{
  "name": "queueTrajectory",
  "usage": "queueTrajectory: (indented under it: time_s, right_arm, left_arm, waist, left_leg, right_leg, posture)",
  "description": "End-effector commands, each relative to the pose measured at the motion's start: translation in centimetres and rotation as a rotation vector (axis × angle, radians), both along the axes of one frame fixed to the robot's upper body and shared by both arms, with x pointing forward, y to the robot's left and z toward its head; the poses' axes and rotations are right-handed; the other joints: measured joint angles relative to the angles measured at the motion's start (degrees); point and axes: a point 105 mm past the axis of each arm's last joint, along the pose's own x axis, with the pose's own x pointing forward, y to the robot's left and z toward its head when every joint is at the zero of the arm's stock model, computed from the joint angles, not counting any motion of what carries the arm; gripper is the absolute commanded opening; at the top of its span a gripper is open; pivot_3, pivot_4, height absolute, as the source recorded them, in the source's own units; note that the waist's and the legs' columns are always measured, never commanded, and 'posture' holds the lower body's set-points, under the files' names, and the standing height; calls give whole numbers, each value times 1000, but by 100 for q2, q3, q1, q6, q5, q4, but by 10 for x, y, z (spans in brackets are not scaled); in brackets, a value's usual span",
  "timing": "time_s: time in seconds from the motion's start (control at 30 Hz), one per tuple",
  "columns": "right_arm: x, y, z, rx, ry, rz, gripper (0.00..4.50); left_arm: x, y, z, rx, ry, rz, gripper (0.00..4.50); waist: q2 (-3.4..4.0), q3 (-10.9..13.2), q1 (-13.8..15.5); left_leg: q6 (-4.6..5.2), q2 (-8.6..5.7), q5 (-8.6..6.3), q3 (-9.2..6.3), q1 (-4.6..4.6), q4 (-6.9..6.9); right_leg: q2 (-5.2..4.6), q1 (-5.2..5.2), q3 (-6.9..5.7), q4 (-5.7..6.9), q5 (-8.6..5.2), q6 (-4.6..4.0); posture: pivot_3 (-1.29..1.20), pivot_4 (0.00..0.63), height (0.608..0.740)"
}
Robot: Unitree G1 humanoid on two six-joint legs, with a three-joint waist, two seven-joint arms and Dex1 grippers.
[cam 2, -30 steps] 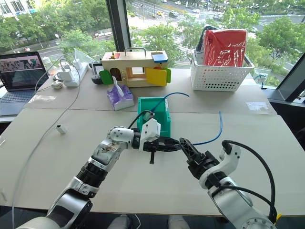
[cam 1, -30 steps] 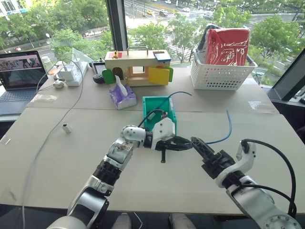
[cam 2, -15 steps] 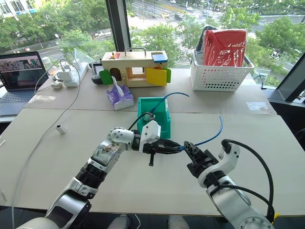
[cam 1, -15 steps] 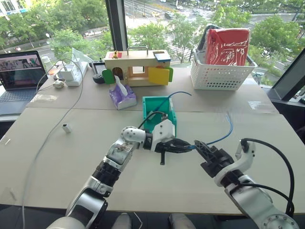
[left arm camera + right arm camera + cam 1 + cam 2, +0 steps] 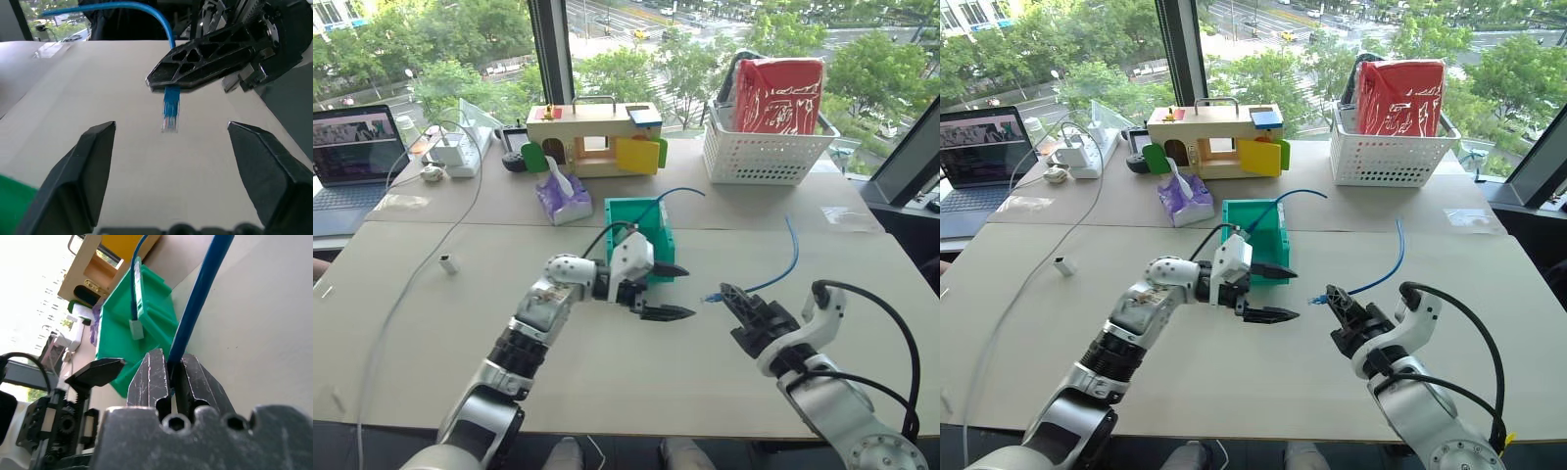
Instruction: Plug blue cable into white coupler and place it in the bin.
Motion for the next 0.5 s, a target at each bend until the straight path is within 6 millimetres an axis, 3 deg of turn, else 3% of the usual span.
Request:
queueTrajectory:
  time_s: [0.03, 0.07, 0.13, 0.23, 0.27, 0.33, 0.5]
  right_arm:
    - [5, -9, 17, 13, -92, -57, 0]
    - [6, -8, 17, 10, -93, -54, 0]
    - [9, -1, 13, 20, -83, -26, 0]
    - [12, 6, 9, 29, -72, 11, 0]
    - [13, 8, 9, 33, -70, 19, 0]
    - [15, 14, 8, 38, -68, 54, 0]
    - [20, 19, 8, 40, -70, 92, 0]
  left_arm:
    - [24, 37, 35, -92, -70, 177, 4472]
    - [30, 46, 40, -116, -76, 227, 4472]
    - [64, 97, 61, -189, -143, 548, 4472]
    - [86, 158, 76, -242, -202, 864, 4472]
    - [88, 170, 79, -257, -211, 921, 4472]
    - [93, 215, 74, -268, -223, 1146, 4472]
    - [85, 272, 52, -261, -204, 1442, 4472]
  waist:
    - [0, 0, 17]
    - [0, 0, 21]
    - [0, 0, 25]
    - [-1, 1, -7]
    - [0, 1, -14]
    - [0, 0, 4]
    - [0, 1, 38]
  left_leg:
    - [0, 0, 0, 0, 0, -1]
    - [0, 0, 0, 0, -1, -2]
    - [0, -1, 0, 0, -6, -1]
    - [0, 0, 0, -2, -5, -1]
    - [0, 1, 0, -1, -4, -5]
    - [0, 1, 0, -1, -2, -9]
    - [0, 0, 0, -1, -6, -9]
  right_leg:
    - [0, 0, -1, 0, -1, 1]
    - [0, 0, -1, -1, -1, 1]
    - [-3, -1, -1, -3, 0, -1]
    - [-1, -5, -3, 0, 3, -5]
    - [-1, -7, -2, 0, 2, -5]
    - [-2, -7, -2, 0, 4, -7]
    - [-5, -7, -4, 0, 6, -10]
  posture:
    - [0, 150, 740]
    - [0, 150, 740]
    - [0, 150, 740]
    - [0, 150, 740]
    - [0, 150, 740]
    - [0, 150, 740]
    - [0, 150, 740]
